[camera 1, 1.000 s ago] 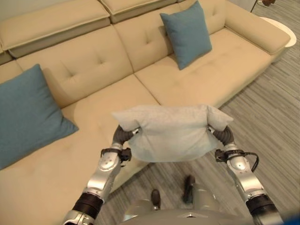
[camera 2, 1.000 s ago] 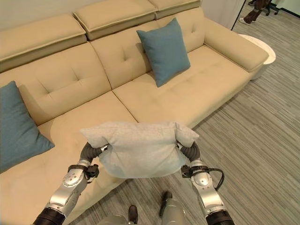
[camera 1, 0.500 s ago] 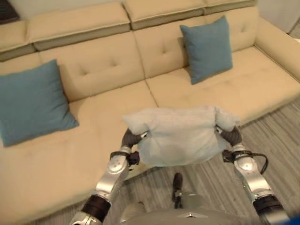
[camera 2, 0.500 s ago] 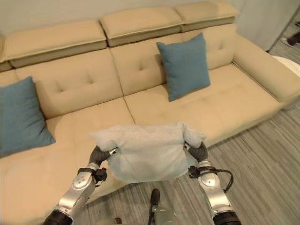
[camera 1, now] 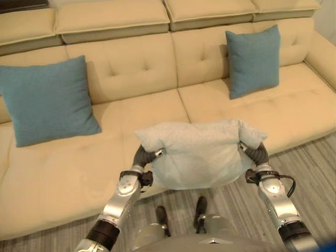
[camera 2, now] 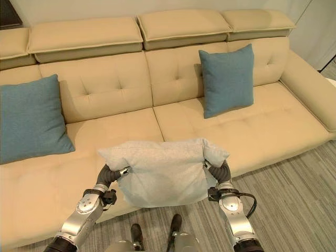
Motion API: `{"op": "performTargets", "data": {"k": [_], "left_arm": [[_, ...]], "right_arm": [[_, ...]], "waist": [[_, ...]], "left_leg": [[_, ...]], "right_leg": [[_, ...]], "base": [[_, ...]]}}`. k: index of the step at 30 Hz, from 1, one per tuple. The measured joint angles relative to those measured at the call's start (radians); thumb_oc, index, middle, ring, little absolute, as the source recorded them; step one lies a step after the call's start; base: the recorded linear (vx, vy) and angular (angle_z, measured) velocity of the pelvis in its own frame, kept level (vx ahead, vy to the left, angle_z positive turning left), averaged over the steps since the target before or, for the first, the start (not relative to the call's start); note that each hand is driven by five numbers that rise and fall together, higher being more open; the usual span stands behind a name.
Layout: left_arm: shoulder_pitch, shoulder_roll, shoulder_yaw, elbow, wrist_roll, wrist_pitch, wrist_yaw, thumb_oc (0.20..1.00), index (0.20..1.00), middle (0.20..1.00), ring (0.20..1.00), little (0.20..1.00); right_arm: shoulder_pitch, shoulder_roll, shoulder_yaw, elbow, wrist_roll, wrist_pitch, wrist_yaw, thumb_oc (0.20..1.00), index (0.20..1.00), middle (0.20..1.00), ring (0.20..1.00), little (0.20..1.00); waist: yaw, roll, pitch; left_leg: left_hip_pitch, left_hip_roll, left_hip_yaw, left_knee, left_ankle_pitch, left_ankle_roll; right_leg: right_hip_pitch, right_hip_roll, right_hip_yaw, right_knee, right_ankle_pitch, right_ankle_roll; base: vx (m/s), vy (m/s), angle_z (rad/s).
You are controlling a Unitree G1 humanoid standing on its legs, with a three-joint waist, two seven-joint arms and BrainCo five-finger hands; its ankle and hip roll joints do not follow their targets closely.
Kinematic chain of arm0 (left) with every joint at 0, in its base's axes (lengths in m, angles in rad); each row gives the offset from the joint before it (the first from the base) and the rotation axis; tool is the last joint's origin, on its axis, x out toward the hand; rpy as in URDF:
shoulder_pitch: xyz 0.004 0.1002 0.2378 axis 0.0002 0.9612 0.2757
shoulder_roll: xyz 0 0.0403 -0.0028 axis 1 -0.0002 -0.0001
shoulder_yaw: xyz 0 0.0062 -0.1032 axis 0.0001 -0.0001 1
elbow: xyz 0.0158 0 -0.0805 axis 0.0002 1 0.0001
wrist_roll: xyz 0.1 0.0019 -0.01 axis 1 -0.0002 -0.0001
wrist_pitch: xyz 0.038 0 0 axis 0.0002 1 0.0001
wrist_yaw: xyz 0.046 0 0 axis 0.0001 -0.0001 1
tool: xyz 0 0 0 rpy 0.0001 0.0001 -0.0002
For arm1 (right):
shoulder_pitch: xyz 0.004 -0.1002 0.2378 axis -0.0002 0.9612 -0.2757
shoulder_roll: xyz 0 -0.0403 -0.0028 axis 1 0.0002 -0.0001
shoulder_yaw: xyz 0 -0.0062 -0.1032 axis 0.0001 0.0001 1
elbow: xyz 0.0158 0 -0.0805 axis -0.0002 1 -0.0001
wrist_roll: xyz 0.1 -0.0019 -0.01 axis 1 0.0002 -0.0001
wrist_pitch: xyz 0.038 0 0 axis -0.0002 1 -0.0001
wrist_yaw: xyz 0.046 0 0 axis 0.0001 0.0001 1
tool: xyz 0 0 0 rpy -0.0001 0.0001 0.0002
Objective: Pick up all the scattered cushions and arrange them neatly on the sofa.
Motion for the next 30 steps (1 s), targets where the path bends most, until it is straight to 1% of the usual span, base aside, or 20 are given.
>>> {"op": "performTargets", "data": {"k": [2,3,5,6,7,9,10,11,12,13,14,15,17,20,23,24,26,27,29,30], "left_arm": [[0.0,0.008,0.006,0.0,0.001,0.0,0.002,0.2,0.2,0.2,0.2,0.2],[-0.002,0.012,0.007,0.0,0.001,-0.001,0.002,0.2,0.2,0.2,0.2,0.2],[-0.007,0.018,0.027,0.0,0.001,-0.002,0.003,0.2,0.2,0.2,0.2,0.2],[-0.007,0.017,0.037,0.0,0.001,-0.002,0.006,0.2,0.2,0.2,0.2,0.2],[-0.009,0.017,0.042,0.0,0.001,-0.003,0.006,0.2,0.2,0.2,0.2,0.2],[-0.008,0.009,0.046,0.001,0.001,-0.005,0.007,0.2,0.2,0.2,0.2,0.2],[-0.009,0.008,0.044,0.0,0.003,-0.006,0.007,0.2,0.2,0.2,0.2,0.2],[-0.001,0.014,0.039,0.001,0.004,-0.006,0.006,0.2,0.2,0.2,0.2,0.2],[0.01,0.001,0.039,0.002,0.004,-0.006,0.006,0.2,0.2,0.2,0.2,0.2],[0.026,-0.012,0.036,-0.003,0.004,-0.006,0.008,0.2,0.2,0.2,0.2,0.2],[0.034,-0.032,0.036,-0.004,0.004,-0.011,0.006,0.2,0.2,0.2,0.2,0.2],[0.034,-0.048,0.036,-0.007,0.004,-0.01,0.006,0.2,0.2,0.2,0.2,0.2],[0.032,-0.059,0.034,-0.028,0.004,-0.01,0.006,0.2,0.2,0.2,0.2,0.2],[-0.024,-0.064,0.034,-0.033,0.004,-0.01,0.011,0.2,0.2,0.2,0.2,0.2],[-0.098,-0.052,0.034,-0.04,0.005,-0.01,0.054,0.2,0.2,0.2,0.2,0.2],[-0.148,-0.054,0.035,-0.042,0.004,-0.012,0.077,0.2,0.2,0.2,0.2,0.2],[-0.22,-0.052,0.034,-0.038,0.001,-0.022,0.111,0.2,0.2,0.2,0.2,0.2],[-0.298,-0.048,0.033,-0.019,-0.005,-0.032,0.143,0.2,0.2,0.2,0.2,0.2],[-0.4,-0.027,0.032,0.037,-0.011,-0.053,0.185,0.2,0.2,0.2,0.2,0.2],[-0.537,-0.005,0.022,0.119,-0.029,-0.075,0.214,0.2,0.2,0.2,0.2,0.2]], "right_arm": [[0.006,0.002,0.006,-0.001,0.001,0.001,0.008,0.2,0.2,0.2,0.2,0.2],[0.005,0.002,0.01,-0.002,0.001,0.001,0.01,0.2,0.2,0.2,0.2,0.2],[-0.012,0.004,0.026,-0.004,0.002,0.001,0.018,0.2,0.2,0.2,0.2,0.2],[-0.022,0.004,0.034,-0.004,0.002,0.001,0.02,0.2,0.2,0.2,0.2,0.2],[-0.022,0.005,0.035,-0.004,0.002,0.001,0.02,0.2,0.2,0.2,0.2,0.2],[-0.022,0.005,0.036,-0.001,0.003,0.0,0.02,0.2,0.2,0.2,0.2,0.2],[-0.021,0.003,0.036,0.002,0.003,0.001,0.02,0.2,0.2,0.2,0.2,0.2],[-0.013,0.005,0.036,0.009,0.003,0.001,0.019,0.2,0.2,0.2,0.2,0.2],[-0.007,0.001,0.036,0.013,0.003,0.0,0.019,0.2,0.2,0.2,0.2,0.2],[-0.012,-0.004,0.035,0.02,0.003,0.0,0.019,0.2,0.2,0.2,0.2,0.2],[-0.014,-0.014,0.032,0.024,0.003,0.0,0.018,0.2,0.2,0.2,0.2,0.2],[-0.012,-0.023,0.026,0.024,0.003,0.0,0.019,0.2,0.2,0.2,0.2,0.2],[-0.023,-0.045,0.011,0.016,0.003,-0.001,0.02,0.2,0.2,0.2,0.2,0.2],[-0.033,-0.055,-0.007,-0.018,0.003,-0.001,0.009,0.2,0.2,0.2,0.2,0.2],[-0.092,-0.064,0.0,-0.023,0.002,0.002,-0.009,0.2,0.2,0.2,0.2,0.2],[-0.131,-0.086,0.002,-0.048,0.002,0.002,-0.021,0.2,0.2,0.2,0.2,0.2],[-0.222,-0.097,0.011,-0.048,0.002,0.001,-0.048,0.2,0.2,0.2,0.2,0.2],[-0.31,-0.111,0.023,-0.038,0.002,0.001,-0.075,0.2,0.2,0.2,0.2,0.2],[-0.44,-0.12,0.053,0.016,0.003,-0.001,-0.106,0.2,0.2,0.2,0.2,0.2],[-0.583,-0.144,0.078,0.107,0.008,-0.009,-0.138,0.2,0.2,0.2,0.2,0.2]], "waist": [[-0.003,0.005,0.001],[-0.003,0.008,-0.001],[0.002,0.01,0.0],[0.0,0.012,0.001],[0.0,0.01,0.0],[-0.01,0.012,0.0],[-0.01,0.006,0.0],[-0.015,-0.015,-0.004],[-0.014,-0.017,-0.012],[-0.001,0.003,-0.018],[0.002,0.029,-0.022],[0.002,0.036,-0.027],[0.0,0.039,-0.029],[-0.002,0.041,-0.031],[-0.002,0.042,-0.031],[0.006,0.041,-0.032],[0.006,0.038,-0.031],[0.007,0.034,-0.027],[0.005,0.033,0.024],[0.003,0.032,0.071]], "left_leg": [[0.023,-0.012,-0.031,-0.012,0.005,-0.004],[0.033,-0.012,-0.031,-0.021,0.01,-0.004],[0.042,-0.01,-0.042,-0.024,0.007,-0.008],[0.045,-0.011,-0.047,-0.027,0.006,-0.008],[0.053,-0.011,-0.061,-0.029,0.005,-0.008],[0.066,-0.006,-0.103,-0.039,-0.001,-0.021],[0.074,-0.01,-0.122,-0.04,-0.002,-0.033],[0.099,-0.023,-0.145,-0.04,-0.012,-0.056],[0.111,-0.019,-0.153,-0.036,-0.022,-0.073],[0.114,-0.001,-0.152,-0.036,-0.025,-0.078],[0.109,0.043,-0.17,-0.032,-0.032,-0.102],[0.105,0.064,-0.185,-0.033,-0.03,-0.114],[0.104,0.102,-0.202,-0.039,-0.02,-0.13],[0.098,0.132,-0.226,-0.065,-0.001,-0.161],[0.096,0.128,-0.232,-0.091,0.002,-0.16],[0.082,0.126,-0.24,-0.088,0.006,-0.158],[0.028,0.112,-0.256,-0.083,0.026,-0.161],[-0.036,0.103,-0.266,-0.06,0.029,-0.161],[-0.087,0.093,-0.276,-0.012,0.031,-0.163],[-0.18,0.075,-0.274,0.071,0.026,-0.159]], "right_leg": [[-0.024,-0.006,0.077,0.063,-0.033,0.014],[-0.024,-0.005,0.103,0.057,-0.038,0.017],[-0.033,-0.027,0.128,-0.007,-0.02,0.045],[-0.034,-0.033,0.132,-0.055,0.003,0.061],[-0.027,-0.042,0.143,-0.111,0.046,0.064],[-0.018,-0.031,0.211,-0.2,0.089,0.083],[-0.001,-0.031,0.22,-0.242,0.113,0.086],[0.029,-0.04,0.223,-0.261,0.137,0.087],[0.038,-0.033,0.227,-0.256,0.189,0.063],[0.041,-0.014,0.227,-0.253,0.187,0.058],[0.065,0.019,0.204,-0.273,0.172,0.051],[0.086,0.038,0.18,-0.298,0.174,0.045],[0.092,0.076,0.142,-0.298,0.159,0.018],[0.092,0.102,0.106,-0.298,0.148,-0.002],[0.091,0.092,0.089,-0.299,0.148,-0.002],[0.082,0.085,0.086,-0.299,0.149,0.0],[0.039,0.076,0.073,-0.298,0.159,0.001],[-0.013,0.069,0.066,-0.298,0.181,-0.008],[-0.035,0.056,0.057,-0.288,0.19,-0.018],[-0.115,0.032,0.06,-0.226,0.189,-0.017]], "base": [[0.11,-0.007,0.29],[0.15,-0.09,0.36],[0.15,-0.097,0.24],[0.12,-0.077,0.23],[0.16,-0.132,0.32],[0.13,-0.136,0.5],[0.06,-0.065,0.73],[0.06,-0.116,0.64],[0.1,-0.165,0.37],[0.15,-0.215,0.18],[0.13,-0.136,0.24],[0.12,-0.115,0.41],[0.12,-0.116,0.37],[0.09,-0.07,0.27],[0.04,-0.034,0.19],[-0.09,-0.025,0.21],[-0.1,-0.019,0.26],[-0.18,-0.002,0.31],[-0.31,0.054,0.27],[-0.23,0.067,0.26]]}}
